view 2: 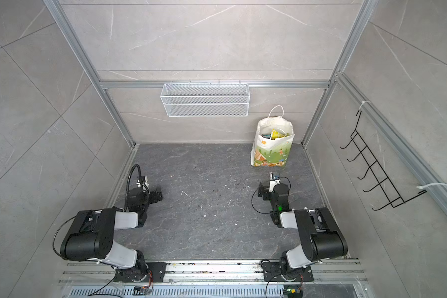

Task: Take the snacks out of the paper bag
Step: Move the paper bag to the center of the table.

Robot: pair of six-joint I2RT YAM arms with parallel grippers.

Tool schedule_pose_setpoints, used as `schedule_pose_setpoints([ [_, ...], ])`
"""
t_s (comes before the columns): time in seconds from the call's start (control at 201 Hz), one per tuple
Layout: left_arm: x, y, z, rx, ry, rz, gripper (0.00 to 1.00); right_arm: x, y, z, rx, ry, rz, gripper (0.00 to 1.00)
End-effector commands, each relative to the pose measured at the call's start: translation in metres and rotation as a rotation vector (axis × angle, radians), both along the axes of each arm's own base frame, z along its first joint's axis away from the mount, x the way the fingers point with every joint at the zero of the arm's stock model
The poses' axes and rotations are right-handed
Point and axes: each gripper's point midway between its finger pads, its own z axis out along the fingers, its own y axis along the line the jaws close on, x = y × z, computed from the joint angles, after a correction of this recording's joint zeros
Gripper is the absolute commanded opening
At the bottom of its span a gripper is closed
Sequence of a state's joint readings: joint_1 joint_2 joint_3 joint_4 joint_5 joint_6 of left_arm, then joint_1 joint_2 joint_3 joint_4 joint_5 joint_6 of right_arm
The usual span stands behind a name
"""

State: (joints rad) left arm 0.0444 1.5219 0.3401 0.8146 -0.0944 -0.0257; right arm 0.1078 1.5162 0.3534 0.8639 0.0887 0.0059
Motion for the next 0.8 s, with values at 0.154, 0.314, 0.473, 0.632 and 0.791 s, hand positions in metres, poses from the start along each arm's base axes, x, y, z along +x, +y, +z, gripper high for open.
schedule_pose_setpoints([
  [0.154, 0.011, -0.001, 0.022, 0.012, -0.070, -0.015, 1.00, 0.004, 0.001, 0.005, -0.006, -0.009, 0.009, 0.99],
  [0.314, 0.011, -0.001, 0.022, 0.010, -0.070, -0.018, 1.00, 0.005, 0.001, 0.005, -0.003, -0.009, 0.010, 0.99],
  [0.473, 0.010, -0.001, 0.022, 0.010, -0.073, -0.016, 1.00, 0.004, 0.001, 0.006, -0.006, -0.014, 0.010, 0.99],
  [0.632, 0.002, -0.019, 0.070, 0.085, -0.108, -0.061, 0.99, -0.007, -0.003, 0.038, 0.003, 0.019, -0.026, 0.99],
  [0.791, -0.001, -0.081, 0.174, 0.086, -0.279, -0.211, 0.92, -0.018, -0.005, 0.087, 0.092, 0.027, -0.067, 0.93],
])
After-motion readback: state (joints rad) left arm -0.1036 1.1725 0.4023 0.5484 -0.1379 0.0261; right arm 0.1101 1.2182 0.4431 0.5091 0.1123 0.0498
